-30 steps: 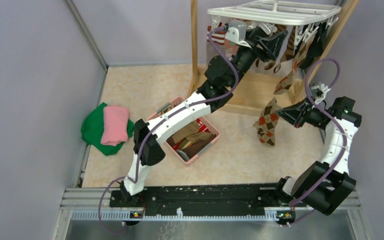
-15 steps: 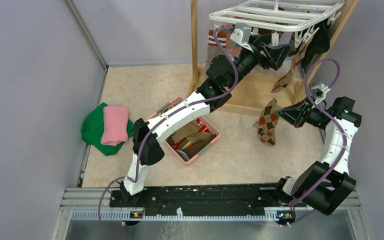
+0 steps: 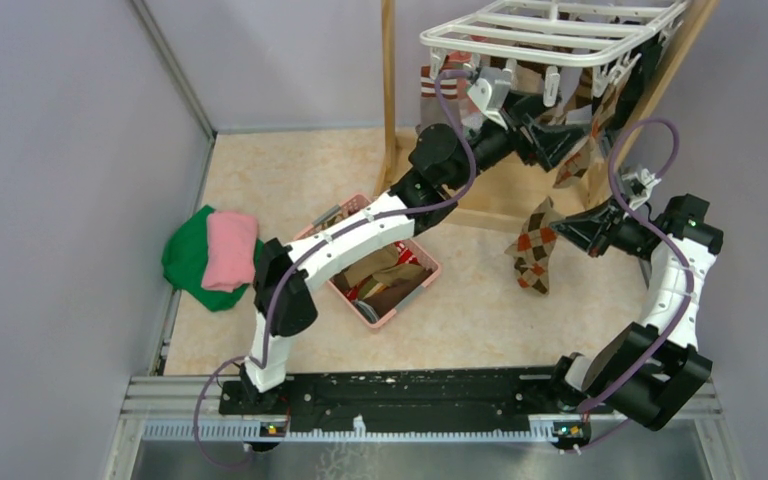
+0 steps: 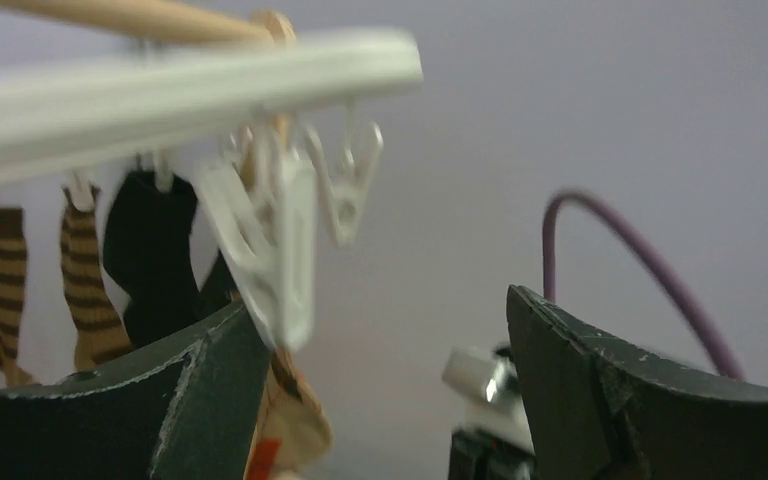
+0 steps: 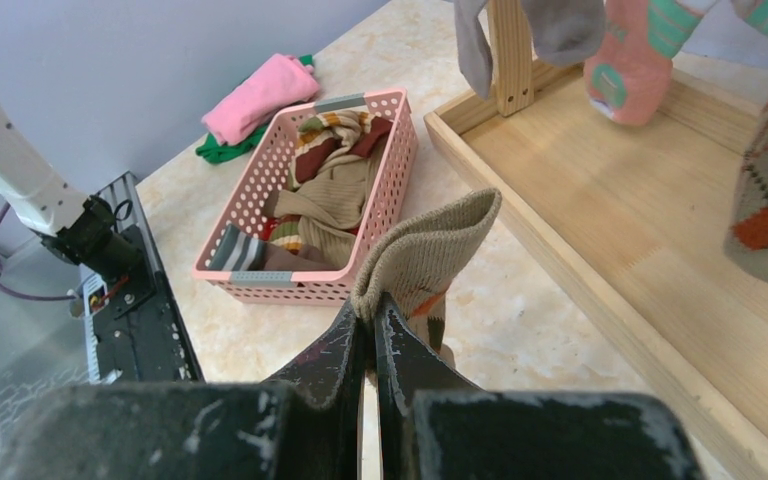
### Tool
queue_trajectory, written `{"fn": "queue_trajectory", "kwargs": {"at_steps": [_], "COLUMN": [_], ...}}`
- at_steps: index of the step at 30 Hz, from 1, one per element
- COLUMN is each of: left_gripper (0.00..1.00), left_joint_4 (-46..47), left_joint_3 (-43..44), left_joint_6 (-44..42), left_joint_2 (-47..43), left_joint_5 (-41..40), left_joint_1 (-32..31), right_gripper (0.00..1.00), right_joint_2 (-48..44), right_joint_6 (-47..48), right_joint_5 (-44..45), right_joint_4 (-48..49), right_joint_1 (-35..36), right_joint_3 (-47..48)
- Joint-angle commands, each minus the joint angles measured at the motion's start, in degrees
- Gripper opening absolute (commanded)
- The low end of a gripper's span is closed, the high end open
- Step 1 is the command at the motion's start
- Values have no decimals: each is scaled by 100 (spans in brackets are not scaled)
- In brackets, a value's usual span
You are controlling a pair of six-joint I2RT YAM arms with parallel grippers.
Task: Clip the socks to the hanger
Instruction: Move the clothesline to the center of the board.
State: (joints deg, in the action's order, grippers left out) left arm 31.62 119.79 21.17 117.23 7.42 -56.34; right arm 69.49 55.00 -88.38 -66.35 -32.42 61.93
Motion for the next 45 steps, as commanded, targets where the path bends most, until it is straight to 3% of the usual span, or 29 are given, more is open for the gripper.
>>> {"fn": "queue_trajectory", "kwargs": {"at_steps": [1, 8, 13, 16, 20, 23, 29, 34, 39, 45], "left_gripper": [90, 92, 99, 99, 98, 96, 95, 97, 99, 99], "left_joint_4": [760, 1237, 1590, 1880, 3028, 3466, 3562, 3619, 3477, 3685], "left_joint_3": [-1385, -4317, -6465, -7294, -7916, -8093, -7916, -6531, -4965, -4023], "left_joint_6": [-395, -865, -1102, -652, 297, 270, -1243, -1497, -1517, -1465], "left_joint_2": [-1123, -2908, -4022, -4228, -3796, -3594, -3432, -2201, -818, 43], "left_joint_5": [1435, 2549, 2381, 2775, 3612, 3460, 1883, 1054, 805, 882], "left_joint_1": [8, 177, 533, 1084, 1768, 2239, 3246, 3860, 3871, 3819], "right_gripper": [0, 0, 0, 0, 0, 0, 0, 0, 0, 0], "right_joint_2": [-218, -321, -324, -322, -365, -360, -375, -453, -367, -295], "right_joint_6": [656, 1331, 1671, 1918, 2449, 2591, 2219, 1447, 1382, 1361], "right_joint_5": [-277, -29, 126, 144, 212, 244, 617, 719, 727, 713], "right_joint_4": [-427, -816, -846, -854, -888, -856, -535, 156, 148, 118], "right_joint_1": [-14, 683, 1104, 1443, 1938, 2027, 2021, 2009, 1986, 1977], "right_joint_3": [133, 209, 250, 213, 170, 182, 22, -195, -161, -167]}}
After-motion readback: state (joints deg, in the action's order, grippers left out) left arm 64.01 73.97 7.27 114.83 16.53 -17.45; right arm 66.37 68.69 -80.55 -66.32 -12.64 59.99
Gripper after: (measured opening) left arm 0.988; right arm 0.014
